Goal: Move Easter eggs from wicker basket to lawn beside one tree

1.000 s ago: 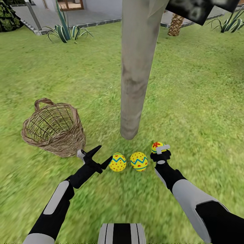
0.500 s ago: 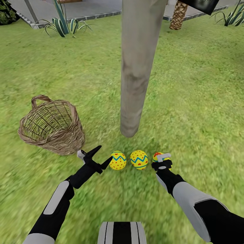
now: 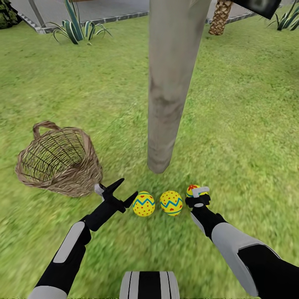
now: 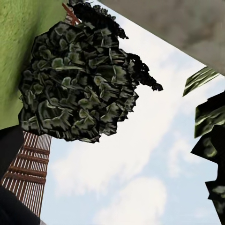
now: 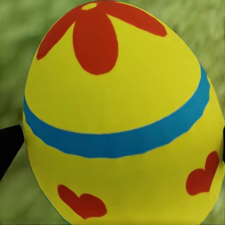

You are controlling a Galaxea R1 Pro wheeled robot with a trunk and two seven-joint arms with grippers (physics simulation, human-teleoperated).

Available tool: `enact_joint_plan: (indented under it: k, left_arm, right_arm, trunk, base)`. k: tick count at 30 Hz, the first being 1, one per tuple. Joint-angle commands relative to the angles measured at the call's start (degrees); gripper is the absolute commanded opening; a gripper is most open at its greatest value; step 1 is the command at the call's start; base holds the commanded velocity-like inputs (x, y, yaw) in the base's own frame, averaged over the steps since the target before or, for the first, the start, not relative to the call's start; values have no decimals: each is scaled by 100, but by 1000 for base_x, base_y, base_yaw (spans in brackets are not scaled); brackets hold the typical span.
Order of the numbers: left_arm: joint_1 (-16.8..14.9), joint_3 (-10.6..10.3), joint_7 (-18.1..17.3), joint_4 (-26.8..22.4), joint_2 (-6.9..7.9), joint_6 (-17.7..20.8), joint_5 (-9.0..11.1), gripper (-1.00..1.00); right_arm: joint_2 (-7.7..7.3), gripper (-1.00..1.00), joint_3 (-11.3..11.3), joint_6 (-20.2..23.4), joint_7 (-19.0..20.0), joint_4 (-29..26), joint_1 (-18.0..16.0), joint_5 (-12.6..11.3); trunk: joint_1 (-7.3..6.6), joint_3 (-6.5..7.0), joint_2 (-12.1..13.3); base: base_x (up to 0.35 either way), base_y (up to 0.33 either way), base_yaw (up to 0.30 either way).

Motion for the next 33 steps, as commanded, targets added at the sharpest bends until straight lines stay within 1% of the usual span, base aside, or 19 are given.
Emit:
enact_joint_plan:
  k: [1, 18, 29, 30, 33]
  left_arm:
    - [-2, 2, -21, 3, -1, 23, -3, 100]
    - [-2, 2, -20, 8, -1, 23, -3, 100]
    - [-4, 2, -20, 17, -3, 23, 3, 100]
    - [-3, 2, -20, 14, -2, 23, 1, 100]
    - [-2, 2, -20, 13, -5, 23, 2, 100]
  right_arm:
    - [-3, -100, 29, 46, -31, -2, -2, 29]
    - [-1, -100, 38, 34, -31, -14, -2, 29]
    - [-1, -100, 47, 97, -60, -14, -2, 42]
    - [-1, 100, 47, 108, -66, -14, -2, 51]
    - [-6, 100, 43, 136, -38, -14, -2, 54]
  trunk:
    - [1, -26, -3]
    - [45, -403, -25]
    - [45, -403, -25]
    - [45, -403, -25]
    - [45, -403, -25]
  base:
    - [0, 0, 0]
    - [0, 0, 0]
    - [0, 0, 0]
    - [0, 0, 0]
    - [0, 0, 0]
